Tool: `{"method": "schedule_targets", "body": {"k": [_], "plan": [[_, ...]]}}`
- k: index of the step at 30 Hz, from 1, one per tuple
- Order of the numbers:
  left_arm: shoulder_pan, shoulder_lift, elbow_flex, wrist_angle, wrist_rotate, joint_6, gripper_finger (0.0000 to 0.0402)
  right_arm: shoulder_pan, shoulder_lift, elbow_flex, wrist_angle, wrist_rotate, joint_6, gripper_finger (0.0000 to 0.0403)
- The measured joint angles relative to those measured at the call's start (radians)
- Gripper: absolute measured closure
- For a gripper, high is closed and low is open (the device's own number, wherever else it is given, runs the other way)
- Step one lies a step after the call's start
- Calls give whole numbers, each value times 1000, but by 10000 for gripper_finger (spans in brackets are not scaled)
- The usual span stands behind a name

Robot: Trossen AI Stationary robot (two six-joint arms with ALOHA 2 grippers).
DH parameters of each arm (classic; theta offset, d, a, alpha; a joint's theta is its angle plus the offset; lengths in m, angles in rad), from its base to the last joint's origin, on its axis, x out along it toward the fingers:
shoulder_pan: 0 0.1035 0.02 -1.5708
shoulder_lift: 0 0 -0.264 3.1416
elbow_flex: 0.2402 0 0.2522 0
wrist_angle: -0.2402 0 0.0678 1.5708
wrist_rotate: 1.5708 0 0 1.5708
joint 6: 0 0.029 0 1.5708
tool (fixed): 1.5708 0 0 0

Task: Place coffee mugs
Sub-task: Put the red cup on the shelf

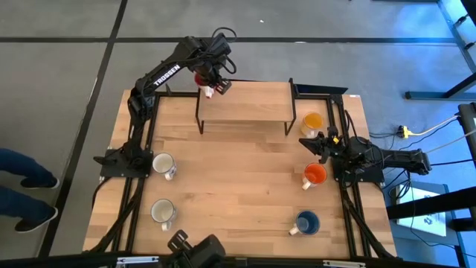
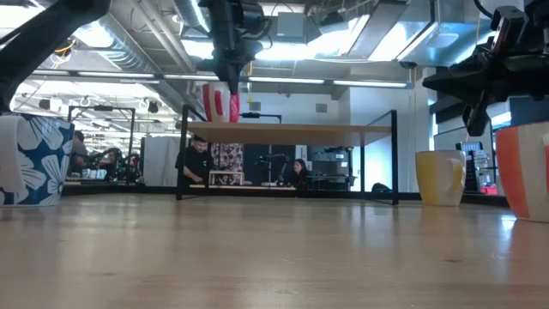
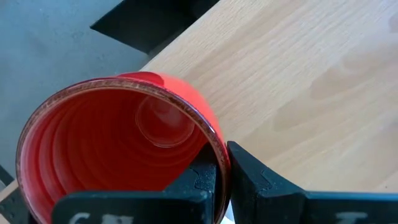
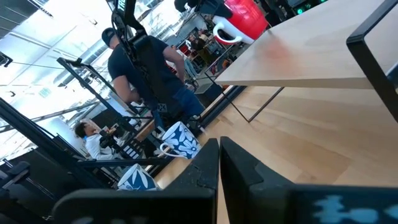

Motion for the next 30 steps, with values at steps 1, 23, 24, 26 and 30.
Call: {"method": "schedule_targets", "body": {"k": [1, 23, 24, 26, 30], "plan": [[0, 0, -8, 6, -1, -1, 388, 0, 0, 0, 0, 0, 0, 398], [-8, 0, -57, 24, 20, -5, 314, 0, 0, 0, 0, -8, 0, 398], [-8, 0, -57, 24, 20, -5, 309, 0, 0, 0, 0, -8, 0, 398], [-8, 0, -57, 24, 21, -5, 303, 0, 0, 0, 0, -8, 0, 398], [-8, 0, -57, 25, 21, -5, 299, 0, 0, -1, 0, -9, 0, 398]]}}
